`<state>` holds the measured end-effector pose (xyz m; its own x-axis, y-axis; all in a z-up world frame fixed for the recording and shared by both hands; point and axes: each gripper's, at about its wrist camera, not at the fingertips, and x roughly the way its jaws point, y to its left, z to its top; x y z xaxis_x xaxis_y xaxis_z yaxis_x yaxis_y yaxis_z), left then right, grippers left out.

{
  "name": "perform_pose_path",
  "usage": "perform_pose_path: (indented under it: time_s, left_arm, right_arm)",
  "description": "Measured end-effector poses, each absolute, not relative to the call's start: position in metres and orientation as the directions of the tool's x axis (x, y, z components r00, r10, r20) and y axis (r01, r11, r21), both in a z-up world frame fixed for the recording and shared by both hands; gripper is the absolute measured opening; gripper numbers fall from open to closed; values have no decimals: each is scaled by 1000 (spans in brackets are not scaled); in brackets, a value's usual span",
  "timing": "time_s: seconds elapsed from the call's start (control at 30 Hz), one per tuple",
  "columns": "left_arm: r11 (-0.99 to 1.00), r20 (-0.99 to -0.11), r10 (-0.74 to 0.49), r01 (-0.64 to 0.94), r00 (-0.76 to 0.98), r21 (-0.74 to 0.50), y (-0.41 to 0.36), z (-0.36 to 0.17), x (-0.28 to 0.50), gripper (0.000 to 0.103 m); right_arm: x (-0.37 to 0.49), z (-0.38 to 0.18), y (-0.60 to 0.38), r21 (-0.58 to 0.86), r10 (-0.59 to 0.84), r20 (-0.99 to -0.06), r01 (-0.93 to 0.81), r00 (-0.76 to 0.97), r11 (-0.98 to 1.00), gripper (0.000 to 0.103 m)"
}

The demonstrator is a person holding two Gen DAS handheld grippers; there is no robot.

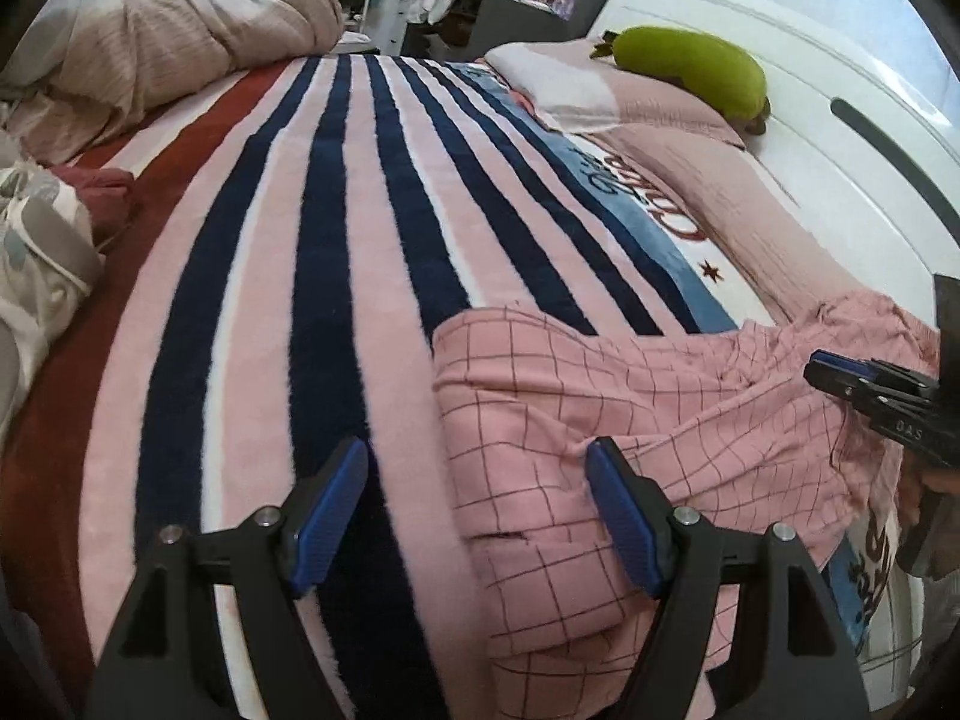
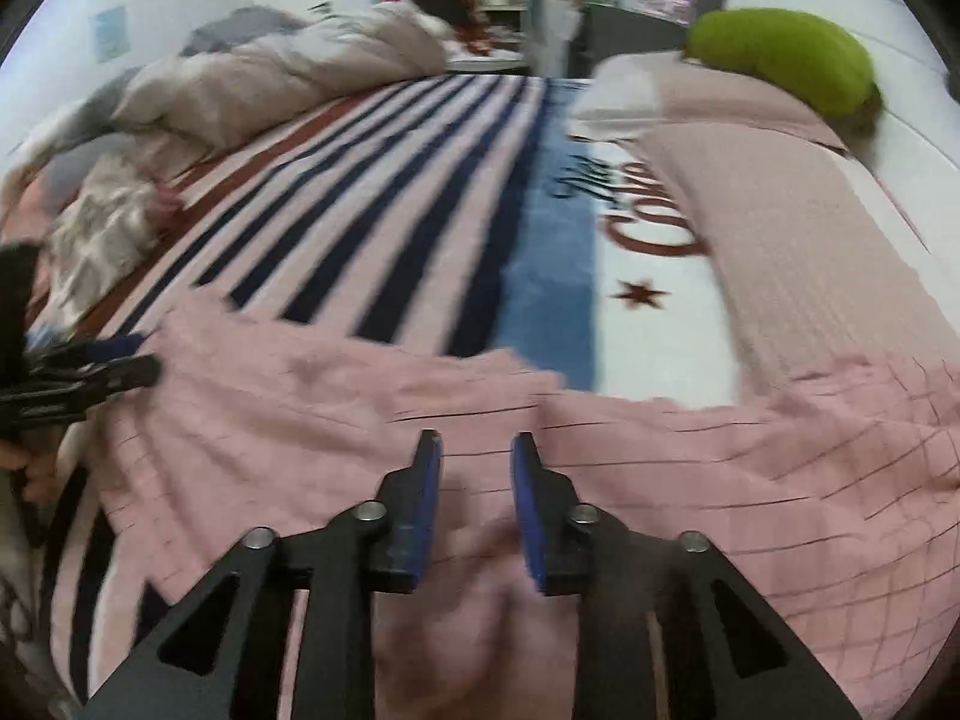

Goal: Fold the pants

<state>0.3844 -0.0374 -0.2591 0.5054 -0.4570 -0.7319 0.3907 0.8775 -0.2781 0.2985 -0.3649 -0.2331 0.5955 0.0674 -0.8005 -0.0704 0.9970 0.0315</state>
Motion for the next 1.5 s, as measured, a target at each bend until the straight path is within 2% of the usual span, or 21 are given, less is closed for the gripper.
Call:
perform_pose_path:
  time_s: [0.03, 0.17, 0.2, 0.23, 0.27, 0.3, 0.43, 0.57, 0.67, 0.7, 0.8, 0.9, 1.0, 1.07, 1.13, 1.17, 1.23, 1.3, 1.37, 1.47, 1.5]
  left_arm:
    - [878, -729, -458, 390, 509, -279, -37, -259, 384, 72]
    - [872, -727, -467, 396, 503, -287, -40, -261, 385, 72]
    - [870, -728, -471, 400, 499, -288, -42, -262, 386, 72]
    - [867, -728, -474, 406, 495, -289, -43, -263, 386, 72]
    - [867, -732, -473, 406, 490, -288, -44, -264, 387, 72]
    - [868, -736, -470, 406, 488, -285, -44, -265, 387, 72]
    - [874, -743, -456, 405, 490, -270, -45, -267, 387, 72]
    - [885, -759, -426, 401, 493, -237, -48, -269, 386, 72]
    - [889, -764, -414, 399, 495, -223, -48, -270, 386, 72]
    - [889, -763, -417, 398, 494, -228, -47, -270, 386, 72]
    - [885, -757, -429, 396, 494, -243, -45, -269, 386, 72]
    - [886, -753, -431, 393, 497, -248, -44, -267, 387, 72]
    - [886, -750, -428, 398, 504, -238, -46, -266, 384, 72]
    - [884, -749, -432, 402, 503, -239, -46, -265, 383, 72]
    - [882, -746, -435, 405, 504, -240, -47, -264, 382, 72]
    - [882, -745, -436, 406, 506, -241, -47, -263, 382, 72]
    - [881, -741, -439, 407, 509, -242, -46, -261, 381, 72]
    - [879, -737, -441, 410, 511, -242, -46, -260, 380, 72]
    - [882, -737, -438, 406, 514, -240, -45, -260, 380, 72]
    - [888, -739, -428, 396, 520, -236, -42, -259, 381, 72]
    - [890, -738, -425, 393, 525, -232, -42, -259, 381, 72]
  right_arm:
    - [302, -233, -372, 57, 85, -802, -65, 591, 996, 38]
    - [325, -236, -386, 157, 187, -827, -103, 531, 982, 38]
    - [329, -238, -385, 182, 220, -832, -125, 510, 975, 33]
    - [335, -241, -383, 197, 242, -839, -142, 488, 970, 16]
    - [339, -244, -381, 208, 255, -846, -152, 467, 966, 6]
    - [341, -246, -378, 211, 264, -851, -164, 455, 964, 2]
    - [334, -237, -381, 117, 172, -811, -134, 559, 984, 0]
    - [325, -233, -400, 139, 145, -789, -56, 597, 989, 0]
    - [317, -229, -406, 38, 30, -766, -1, 643, 999, 0]
    - [316, -227, -410, 67, 49, -772, 4, 634, 998, 0]
    - [311, -224, -419, 231, 194, -777, -16, 599, 973, 4]
    - [292, -219, -417, 339, 296, -756, -37, 583, 940, 33]
    - [264, -212, -402, 301, 268, -742, -52, 614, 952, 39]
    - [247, -211, -389, 278, 254, -727, -65, 637, 958, 50]
    - [230, -217, -370, 242, 230, -713, -76, 662, 967, 67]
    - [225, -224, -358, 226, 221, -716, -79, 662, 971, 67]
    - [217, -238, -338, 188, 191, -718, -78, 670, 979, 65]
    - [211, -249, -329, 92, 56, -707, 14, 705, 996, 63]
    - [204, -253, -335, 65, -27, -692, 100, 721, 993, 52]
    - [187, -251, -362, 105, -71, -684, 195, 726, 975, 35]
    - [180, -249, -371, 88, -102, -685, 221, 721, 971, 20]
